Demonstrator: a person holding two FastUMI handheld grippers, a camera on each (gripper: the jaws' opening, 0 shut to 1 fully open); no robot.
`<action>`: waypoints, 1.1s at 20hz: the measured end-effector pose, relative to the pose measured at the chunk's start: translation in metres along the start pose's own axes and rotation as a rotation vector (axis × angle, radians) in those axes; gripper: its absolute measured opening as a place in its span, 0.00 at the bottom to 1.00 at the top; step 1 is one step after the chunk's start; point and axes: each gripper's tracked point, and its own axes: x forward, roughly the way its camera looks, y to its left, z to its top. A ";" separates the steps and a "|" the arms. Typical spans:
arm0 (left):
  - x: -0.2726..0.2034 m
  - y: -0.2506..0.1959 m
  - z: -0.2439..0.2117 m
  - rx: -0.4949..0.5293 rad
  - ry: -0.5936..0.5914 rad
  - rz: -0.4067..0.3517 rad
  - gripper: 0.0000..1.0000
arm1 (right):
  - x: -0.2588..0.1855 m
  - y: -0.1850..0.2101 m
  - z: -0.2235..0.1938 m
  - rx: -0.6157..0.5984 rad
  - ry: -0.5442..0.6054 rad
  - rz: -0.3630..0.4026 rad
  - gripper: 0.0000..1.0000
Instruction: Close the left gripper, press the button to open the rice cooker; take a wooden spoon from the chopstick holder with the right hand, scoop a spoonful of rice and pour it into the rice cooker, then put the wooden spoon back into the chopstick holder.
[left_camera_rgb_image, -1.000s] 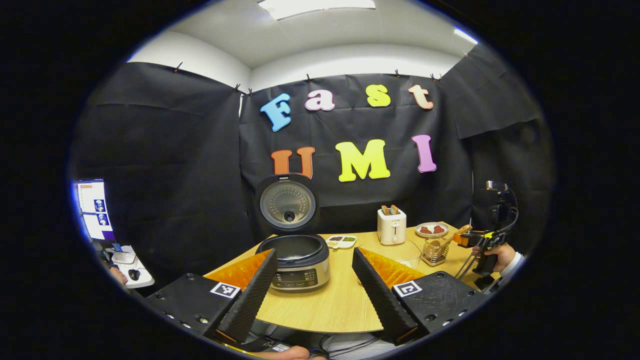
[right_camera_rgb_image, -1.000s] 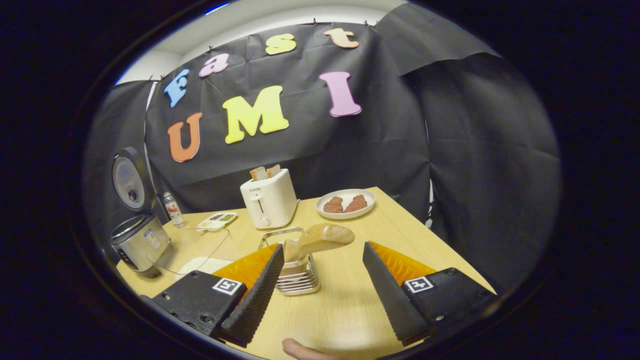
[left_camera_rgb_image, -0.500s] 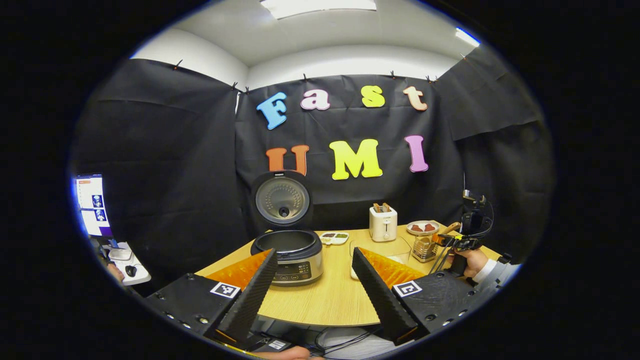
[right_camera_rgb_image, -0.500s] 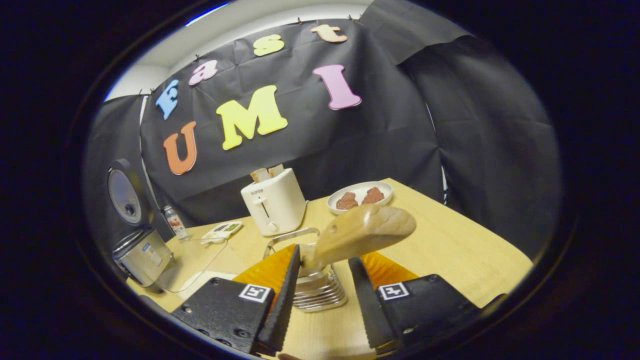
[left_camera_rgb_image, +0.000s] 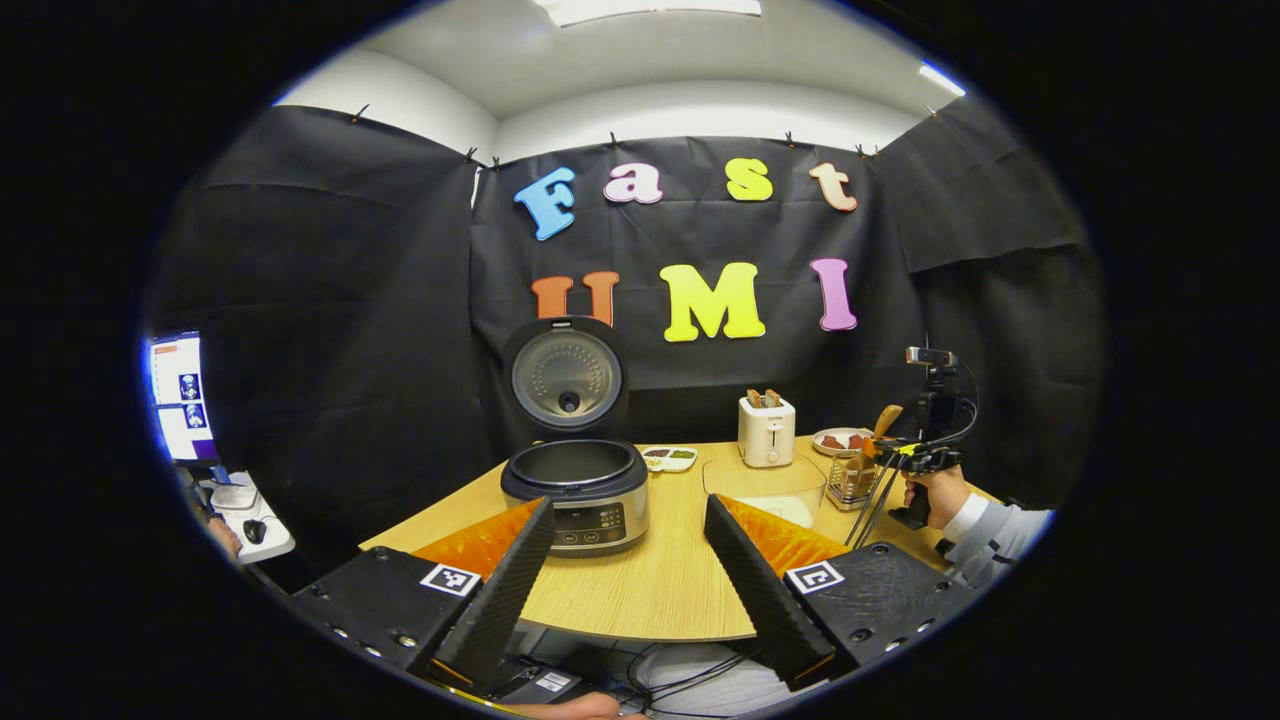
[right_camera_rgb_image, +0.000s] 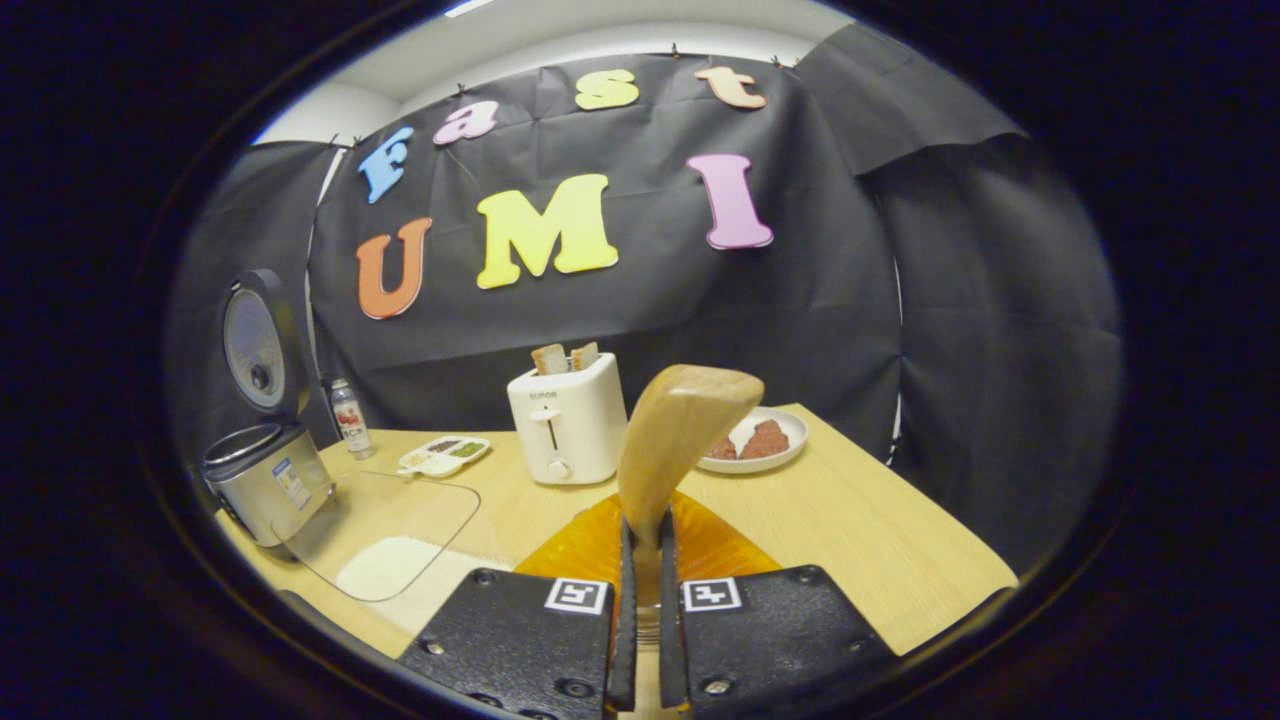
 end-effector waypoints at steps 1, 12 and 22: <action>-0.001 0.003 0.001 -0.003 -0.002 0.003 0.95 | -0.002 0.005 0.011 -0.019 -0.018 0.003 0.13; -0.005 0.024 -0.006 -0.009 0.005 0.017 0.95 | -0.025 0.051 0.077 -0.102 -0.094 0.021 0.13; -0.012 0.048 -0.010 0.008 0.004 0.055 0.96 | -0.049 0.133 0.104 -0.122 -0.141 0.100 0.11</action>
